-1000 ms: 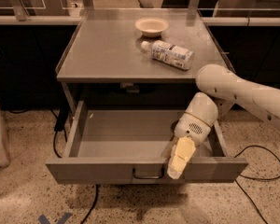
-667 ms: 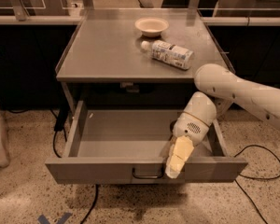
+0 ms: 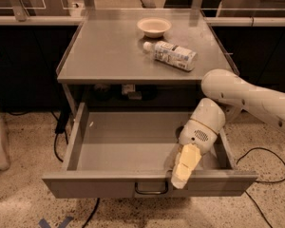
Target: Open top drawer
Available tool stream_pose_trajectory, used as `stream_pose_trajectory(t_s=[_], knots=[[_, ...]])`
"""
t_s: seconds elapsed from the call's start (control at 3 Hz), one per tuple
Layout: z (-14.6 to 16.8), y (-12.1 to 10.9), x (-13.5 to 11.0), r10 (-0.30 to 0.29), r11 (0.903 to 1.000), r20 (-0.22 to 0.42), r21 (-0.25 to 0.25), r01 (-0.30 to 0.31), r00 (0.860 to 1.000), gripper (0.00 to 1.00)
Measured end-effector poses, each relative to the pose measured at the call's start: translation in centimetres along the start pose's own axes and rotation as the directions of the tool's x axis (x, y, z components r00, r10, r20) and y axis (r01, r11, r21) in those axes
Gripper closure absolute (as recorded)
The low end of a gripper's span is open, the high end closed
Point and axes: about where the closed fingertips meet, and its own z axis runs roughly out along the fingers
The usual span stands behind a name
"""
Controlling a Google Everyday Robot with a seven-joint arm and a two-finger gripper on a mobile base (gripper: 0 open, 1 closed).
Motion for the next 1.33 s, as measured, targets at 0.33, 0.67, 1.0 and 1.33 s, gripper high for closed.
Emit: stream_pose_trajectory(t_s=[0.33,0.67,1.0,1.33], knots=[[-0.9,-0.8,-0.7,-0.007,0.9991,0.006,0.041,0.007,1.0,0.0],[-4.5,-1.0,-0.3,0.011,0.9887,0.032,0.149,-0.016,0.999,0.0],[-7.2,-0.7,1.5,0.042,0.9721,0.102,0.226,-0.065,0.994,0.0],[-7.2,-1.0,1.4,0.042,0.9699,0.11,0.234,-0.067,0.993,0.0]])
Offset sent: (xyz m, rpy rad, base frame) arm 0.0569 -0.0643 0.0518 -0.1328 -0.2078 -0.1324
